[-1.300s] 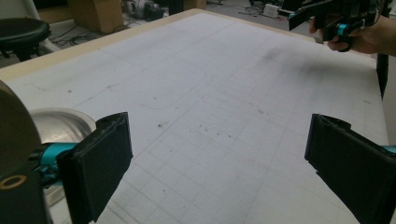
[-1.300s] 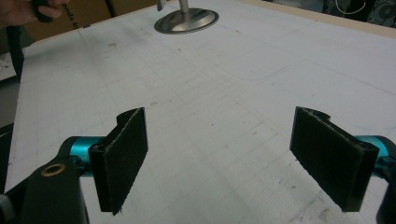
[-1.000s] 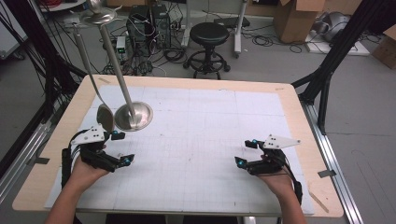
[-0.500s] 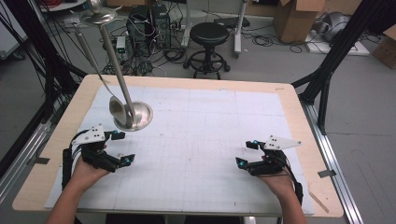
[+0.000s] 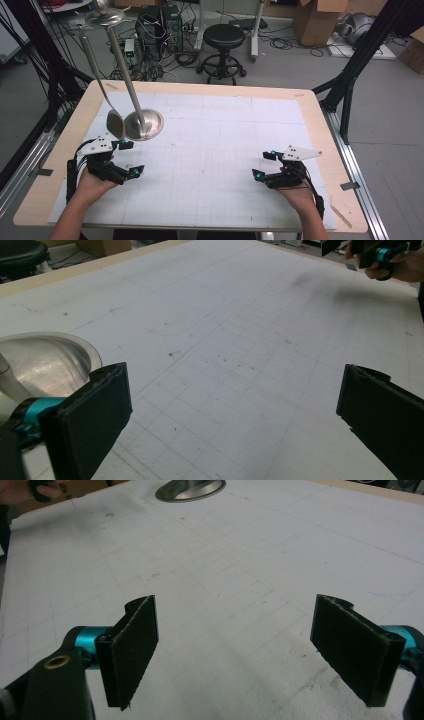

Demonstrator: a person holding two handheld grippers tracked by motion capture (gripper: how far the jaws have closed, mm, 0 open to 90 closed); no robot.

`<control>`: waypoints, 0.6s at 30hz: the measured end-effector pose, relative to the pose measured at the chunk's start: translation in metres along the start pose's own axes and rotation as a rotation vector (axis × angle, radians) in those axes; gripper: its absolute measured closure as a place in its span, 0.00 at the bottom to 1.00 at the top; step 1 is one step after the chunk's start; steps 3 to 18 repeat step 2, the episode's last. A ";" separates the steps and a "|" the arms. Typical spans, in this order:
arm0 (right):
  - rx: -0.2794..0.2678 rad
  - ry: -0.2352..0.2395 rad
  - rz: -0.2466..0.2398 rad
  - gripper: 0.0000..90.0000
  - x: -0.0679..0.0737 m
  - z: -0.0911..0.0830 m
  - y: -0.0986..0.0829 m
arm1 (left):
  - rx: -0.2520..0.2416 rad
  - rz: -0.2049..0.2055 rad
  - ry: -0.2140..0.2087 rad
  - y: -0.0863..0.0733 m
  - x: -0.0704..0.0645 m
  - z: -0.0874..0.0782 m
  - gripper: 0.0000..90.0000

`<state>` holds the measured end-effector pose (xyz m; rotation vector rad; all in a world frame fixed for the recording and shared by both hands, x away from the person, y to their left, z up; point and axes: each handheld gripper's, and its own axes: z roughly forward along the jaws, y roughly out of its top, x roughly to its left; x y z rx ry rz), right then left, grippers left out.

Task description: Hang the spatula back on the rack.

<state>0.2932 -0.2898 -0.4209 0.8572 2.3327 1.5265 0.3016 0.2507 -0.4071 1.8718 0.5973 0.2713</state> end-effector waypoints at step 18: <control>-0.002 0.001 -0.001 0.20 0.000 0.000 0.000 | -0.001 0.000 0.000 0.000 0.000 0.000 0.02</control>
